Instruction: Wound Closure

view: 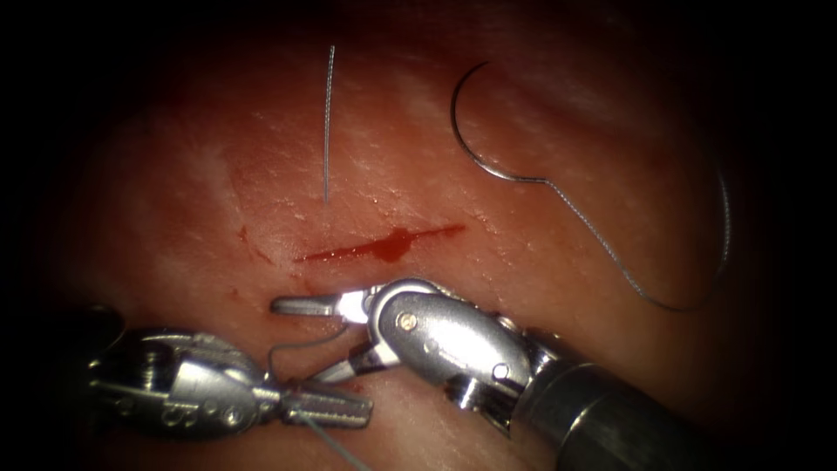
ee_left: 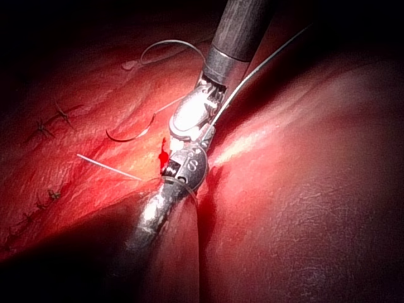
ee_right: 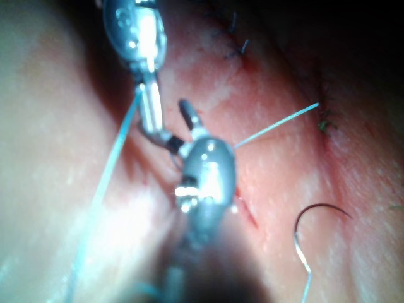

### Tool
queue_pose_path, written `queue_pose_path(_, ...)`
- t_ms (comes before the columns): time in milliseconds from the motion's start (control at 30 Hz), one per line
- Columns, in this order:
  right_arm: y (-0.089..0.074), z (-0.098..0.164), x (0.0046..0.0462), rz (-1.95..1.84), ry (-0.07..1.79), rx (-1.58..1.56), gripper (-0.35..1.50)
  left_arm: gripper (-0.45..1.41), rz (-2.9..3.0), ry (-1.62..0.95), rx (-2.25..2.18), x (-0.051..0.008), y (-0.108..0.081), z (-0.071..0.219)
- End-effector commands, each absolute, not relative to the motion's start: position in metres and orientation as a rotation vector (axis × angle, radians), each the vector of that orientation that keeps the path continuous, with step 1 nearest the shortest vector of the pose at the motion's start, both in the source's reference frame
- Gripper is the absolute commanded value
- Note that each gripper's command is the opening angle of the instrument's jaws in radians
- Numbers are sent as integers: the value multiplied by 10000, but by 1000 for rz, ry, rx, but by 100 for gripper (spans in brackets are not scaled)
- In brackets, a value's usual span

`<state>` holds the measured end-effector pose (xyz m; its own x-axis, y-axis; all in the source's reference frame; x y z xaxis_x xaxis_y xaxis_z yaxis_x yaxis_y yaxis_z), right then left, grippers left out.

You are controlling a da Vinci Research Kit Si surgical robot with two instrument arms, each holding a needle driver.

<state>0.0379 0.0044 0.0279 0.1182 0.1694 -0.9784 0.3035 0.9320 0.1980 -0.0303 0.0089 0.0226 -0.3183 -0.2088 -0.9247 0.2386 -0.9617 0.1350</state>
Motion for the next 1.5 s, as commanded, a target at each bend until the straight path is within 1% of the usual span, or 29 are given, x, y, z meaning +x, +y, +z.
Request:
queue_pose_path(33, 47, 281, 390, -108, 1467, 393, 88, -45, -2346, 37, 1643, -308, 91, 233)
queue_pose_path(167, 48, 280, 398, -105, 1471, 392, 88, -45, -2346, 37, 1643, -307, 91, 233)
queue_pose_path(200, 48, 280, 401, -105, 1474, 390, 79, -45, -2346, 37, 1643, -307, 91, 233)
queue_pose_path(233, 49, 282, 403, -111, 1478, 393, 34, -45, -2346, 37, 1643, -307, 91, 233)
queue_pose_path(267, 49, 282, 403, -111, 1478, 393, 34, -45, -2346, 37, 1643, -307, 91, 233)
queue_pose_path(300, 51, 284, 403, -117, 1482, 398, -35, -45, -2346, 37, 1643, -307, 90, 233)
queue_pose_path(700, 58, 291, 395, -133, 1472, 413, -35, -45, -2382, 5, 1611, -304, 91, 232)
queue_pose_path(733, 60, 291, 395, -128, 1468, 409, -35, 14, -2407, -6, 1596, -305, 92, 231)
queue_pose_path(767, 62, 291, 393, -121, 1464, 402, -35, 51, -2438, 6, 1591, -306, 93, 231)
queue_pose_path(833, 71, 294, 387, -106, 1455, 393, -35, 93, -2505, 11, 1585, -308, 95, 230)
queue_pose_path(900, 80, 296, 381, -92, 1447, 386, -35, 101, -2555, 37, 1617, -309, 96, 230)
queue_pose_path(1067, 101, 303, 368, -41, 1420, 375, -35, 108, -2573, -9, 1649, -310, 98, 228)
queue_pose_path(1167, 114, 311, 361, 1, 1403, 385, -35, 108, -2601, -51, 1658, -311, 100, 228)
queue_pose_path(1233, 122, 319, 358, 39, 1380, 412, -35, 101, -2640, -88, 1643, -313, 100, 228)
queue_pose_path(1267, 122, 319, 358, 39, 1380, 412, -35, 101, -2640, -88, 1643, -313, 100, 228)
queue_pose_path(1433, 134, 331, 362, 96, 1310, 448, -35, 76, -2753, -187, 1588, -319, 103, 226)
queue_pose_path(1500, 142, 338, 368, 110, 1290, 453, -35, 74, -2778, -264, 1566, -327, 103, 224)
